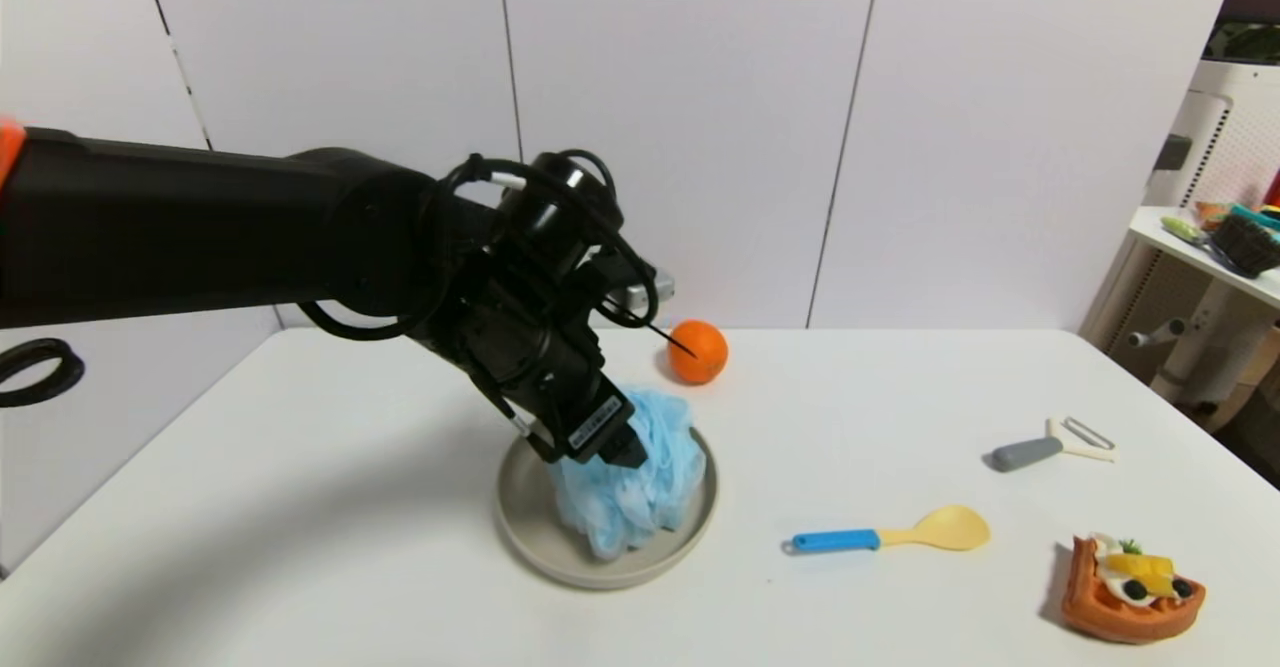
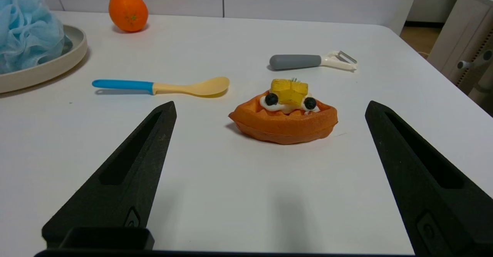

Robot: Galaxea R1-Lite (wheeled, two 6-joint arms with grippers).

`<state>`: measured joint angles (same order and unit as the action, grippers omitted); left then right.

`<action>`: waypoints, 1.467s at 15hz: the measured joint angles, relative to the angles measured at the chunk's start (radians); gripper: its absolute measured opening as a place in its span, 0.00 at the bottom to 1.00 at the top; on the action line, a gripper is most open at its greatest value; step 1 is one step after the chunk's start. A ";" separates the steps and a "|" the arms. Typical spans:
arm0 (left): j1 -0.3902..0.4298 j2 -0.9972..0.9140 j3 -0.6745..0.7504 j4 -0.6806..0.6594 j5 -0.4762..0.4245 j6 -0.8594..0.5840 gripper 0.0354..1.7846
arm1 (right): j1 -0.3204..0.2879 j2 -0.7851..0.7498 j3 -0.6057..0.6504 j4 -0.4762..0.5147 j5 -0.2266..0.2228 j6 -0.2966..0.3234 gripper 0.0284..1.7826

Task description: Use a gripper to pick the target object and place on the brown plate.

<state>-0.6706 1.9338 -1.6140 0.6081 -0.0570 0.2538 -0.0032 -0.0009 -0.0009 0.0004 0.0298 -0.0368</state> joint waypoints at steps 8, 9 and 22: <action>0.022 -0.333 0.219 -0.083 -0.010 -0.001 0.92 | 0.000 0.000 0.000 0.000 0.000 0.000 0.95; 0.043 -0.401 0.314 -0.138 -0.011 0.000 0.93 | 0.000 0.000 0.000 0.000 0.000 0.000 0.95; 0.570 -1.459 1.576 -0.913 -0.007 -0.091 0.94 | 0.000 0.000 0.000 0.000 0.000 0.000 0.95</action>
<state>-0.1004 0.4751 -0.0379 -0.3045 -0.0638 0.1630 -0.0032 -0.0009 -0.0009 0.0000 0.0302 -0.0364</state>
